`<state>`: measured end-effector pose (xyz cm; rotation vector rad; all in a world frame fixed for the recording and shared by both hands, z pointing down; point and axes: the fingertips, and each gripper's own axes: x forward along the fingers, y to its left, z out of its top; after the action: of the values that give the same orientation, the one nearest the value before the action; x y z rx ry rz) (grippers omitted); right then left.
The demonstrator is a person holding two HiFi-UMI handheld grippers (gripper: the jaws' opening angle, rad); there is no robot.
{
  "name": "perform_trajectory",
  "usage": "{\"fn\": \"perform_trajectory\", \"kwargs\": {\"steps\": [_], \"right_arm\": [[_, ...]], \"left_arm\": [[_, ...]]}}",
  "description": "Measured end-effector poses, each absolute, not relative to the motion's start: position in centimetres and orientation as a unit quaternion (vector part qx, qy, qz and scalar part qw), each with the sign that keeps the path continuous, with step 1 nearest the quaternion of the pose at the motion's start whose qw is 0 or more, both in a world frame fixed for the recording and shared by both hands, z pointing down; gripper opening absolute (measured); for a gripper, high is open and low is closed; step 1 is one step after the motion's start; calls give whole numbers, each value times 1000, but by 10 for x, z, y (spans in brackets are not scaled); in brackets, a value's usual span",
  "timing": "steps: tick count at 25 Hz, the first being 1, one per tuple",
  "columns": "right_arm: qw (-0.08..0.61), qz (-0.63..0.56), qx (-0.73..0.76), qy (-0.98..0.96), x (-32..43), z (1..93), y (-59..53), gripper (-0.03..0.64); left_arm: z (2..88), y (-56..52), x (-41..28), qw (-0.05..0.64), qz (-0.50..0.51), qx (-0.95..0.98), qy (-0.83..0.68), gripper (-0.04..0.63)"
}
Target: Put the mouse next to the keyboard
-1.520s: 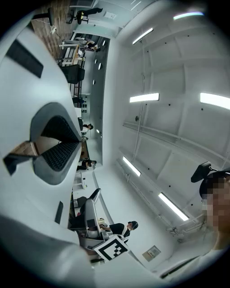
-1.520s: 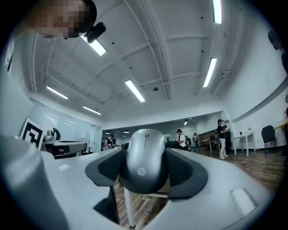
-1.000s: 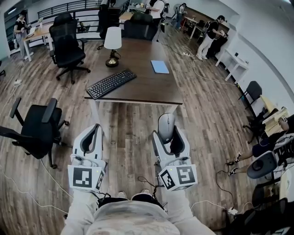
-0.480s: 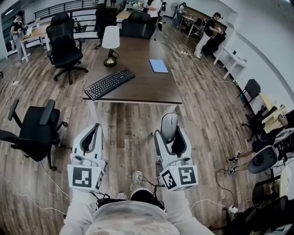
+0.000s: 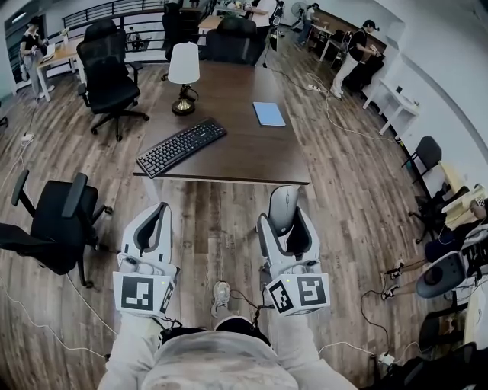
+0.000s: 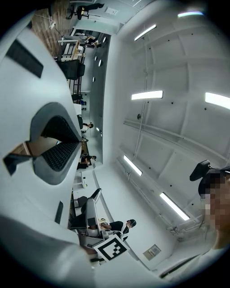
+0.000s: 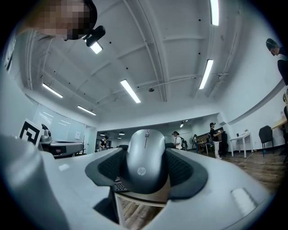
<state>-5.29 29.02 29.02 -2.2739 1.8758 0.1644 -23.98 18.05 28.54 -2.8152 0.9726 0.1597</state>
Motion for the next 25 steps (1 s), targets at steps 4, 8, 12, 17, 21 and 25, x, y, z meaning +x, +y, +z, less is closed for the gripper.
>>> {"fn": "perform_trajectory", "kwargs": {"steps": [4, 8, 12, 17, 21, 25], "right_arm": [[93, 57, -762, 638, -26, 290, 256, 310], [95, 56, -758, 643, 2, 289, 223, 310], [93, 54, -754, 649, 28, 290, 198, 310], [94, 55, -748, 655, 60, 291, 164, 310], [96, 59, -741, 662, 85, 289, 137, 310], [95, 60, -734, 670, 103, 290, 117, 310]], "left_arm": [[286, 149, -213, 79, 53, -938, 332, 5], [284, 120, -186, 78, 52, -938, 335, 4], [284, 97, -159, 78, 51, -936, 338, 5], [284, 66, -128, 83, 55, -933, 346, 5], [280, 43, -104, 86, 59, -929, 355, 3], [281, 27, -87, 89, 60, -926, 363, 4]]}}
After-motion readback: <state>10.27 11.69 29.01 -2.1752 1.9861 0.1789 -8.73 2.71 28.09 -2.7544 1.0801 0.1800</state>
